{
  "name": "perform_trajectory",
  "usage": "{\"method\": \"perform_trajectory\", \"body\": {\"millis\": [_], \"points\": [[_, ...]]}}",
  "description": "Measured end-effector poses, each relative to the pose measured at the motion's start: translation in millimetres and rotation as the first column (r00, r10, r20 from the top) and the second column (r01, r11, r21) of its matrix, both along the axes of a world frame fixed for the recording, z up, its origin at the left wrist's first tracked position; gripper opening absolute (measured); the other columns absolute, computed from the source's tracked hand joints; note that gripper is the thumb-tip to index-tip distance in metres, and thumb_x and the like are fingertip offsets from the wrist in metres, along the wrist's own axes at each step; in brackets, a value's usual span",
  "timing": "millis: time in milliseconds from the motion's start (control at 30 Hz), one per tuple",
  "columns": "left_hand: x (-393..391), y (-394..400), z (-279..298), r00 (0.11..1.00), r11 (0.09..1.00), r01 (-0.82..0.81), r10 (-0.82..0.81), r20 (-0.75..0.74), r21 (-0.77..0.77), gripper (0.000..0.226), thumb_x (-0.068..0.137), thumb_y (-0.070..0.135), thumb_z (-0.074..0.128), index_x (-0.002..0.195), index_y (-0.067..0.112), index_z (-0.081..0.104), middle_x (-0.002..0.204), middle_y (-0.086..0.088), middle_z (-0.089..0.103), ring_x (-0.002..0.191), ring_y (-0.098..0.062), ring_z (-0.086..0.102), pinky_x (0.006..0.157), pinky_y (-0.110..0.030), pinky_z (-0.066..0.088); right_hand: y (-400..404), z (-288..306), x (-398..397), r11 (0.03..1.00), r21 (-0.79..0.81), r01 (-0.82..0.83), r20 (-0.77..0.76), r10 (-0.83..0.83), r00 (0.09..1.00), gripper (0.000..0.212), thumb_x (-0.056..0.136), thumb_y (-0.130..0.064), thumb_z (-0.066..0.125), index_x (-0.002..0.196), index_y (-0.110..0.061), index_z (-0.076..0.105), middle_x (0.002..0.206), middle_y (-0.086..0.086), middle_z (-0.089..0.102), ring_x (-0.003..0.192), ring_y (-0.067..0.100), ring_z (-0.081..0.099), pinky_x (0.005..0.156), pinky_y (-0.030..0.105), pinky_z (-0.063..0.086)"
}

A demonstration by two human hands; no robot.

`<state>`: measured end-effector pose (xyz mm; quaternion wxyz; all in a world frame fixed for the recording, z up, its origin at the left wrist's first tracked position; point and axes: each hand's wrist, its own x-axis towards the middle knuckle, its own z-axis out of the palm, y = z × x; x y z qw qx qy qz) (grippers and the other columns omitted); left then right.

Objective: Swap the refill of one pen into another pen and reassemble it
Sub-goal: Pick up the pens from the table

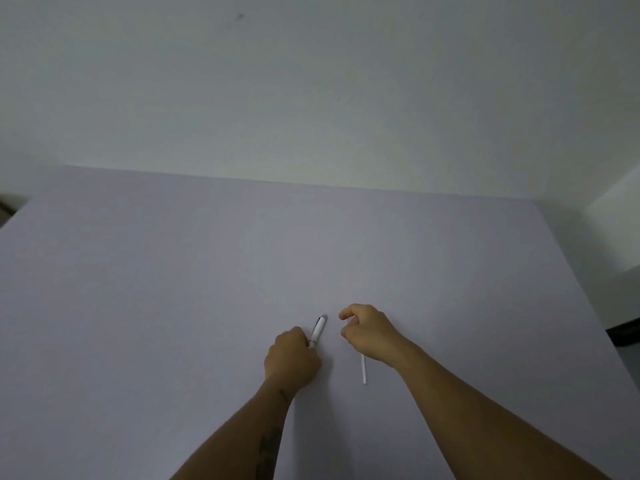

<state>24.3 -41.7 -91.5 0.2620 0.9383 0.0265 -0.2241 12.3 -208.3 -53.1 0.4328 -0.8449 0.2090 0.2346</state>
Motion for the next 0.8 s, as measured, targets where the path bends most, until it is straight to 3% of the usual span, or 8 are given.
{"method": "perform_trajectory", "body": {"millis": [100,233,367,700,800], "points": [[9,5,2,1.0,0.993,-0.025,0.027,0.011,-0.114,0.004,0.084,0.022,0.057,0.081,0.024,0.056,0.075,0.007,0.056,0.063,-0.006,0.05,0.05,-0.019,0.035,12,-3,13,0.991,0.082,0.103,0.005,-0.104,0.995,0.034,0.088,-0.018,0.055,0.121,-0.021,0.063,0.115,0.005,0.066,0.093,0.02,0.068,0.079,0.034,0.058],[21,14,9,0.997,0.977,-0.002,0.018,0.073,-0.213,0.005,0.085,0.023,0.064,0.083,0.024,0.059,0.071,0.006,0.059,0.062,-0.01,0.054,0.054,-0.02,0.04,33,-5,35,0.931,0.238,0.278,0.026,-0.292,0.956,0.01,0.088,-0.022,0.06,0.091,-0.018,0.068,0.085,0.006,0.072,0.07,0.019,0.066,0.071,0.036,0.059],[33,27,15,0.993,0.969,0.026,0.002,0.116,-0.247,0.009,0.082,0.023,0.068,0.08,0.025,0.06,0.074,0.004,0.063,0.063,-0.012,0.057,0.056,-0.021,0.045,53,-10,51,0.887,0.26,0.382,0.087,-0.415,0.906,0.013,0.088,-0.016,0.062,0.084,-0.008,0.072,0.08,0.012,0.076,0.068,0.022,0.069,0.074,0.045,0.061],[67,64,18,1.0,0.957,-0.002,0.006,0.012,-0.29,0.004,0.086,0.017,0.067,0.086,0.019,0.069,0.072,0.002,0.065,0.059,-0.012,0.056,0.056,-0.021,0.044,88,-24,79,0.827,0.315,0.465,0.084,-0.513,0.854,0.02,0.092,-0.008,0.057,0.082,-0.005,0.074,0.082,0.018,0.075,0.066,0.024,0.065,0.074,0.048,0.061],[69,78,13,0.999,0.962,-0.016,0.003,-0.047,-0.273,0.006,0.086,0.018,0.066,0.082,0.021,0.069,0.072,0.001,0.066,0.06,-0.012,0.057,0.055,-0.02,0.044,89,-29,85,0.824,0.244,0.512,0.124,-0.55,0.826,0.025,0.089,-0.007,0.053,0.076,0.003,0.071,0.065,0.007,0.074,0.063,0.026,0.061,0.072,0.052,0.06]]}}
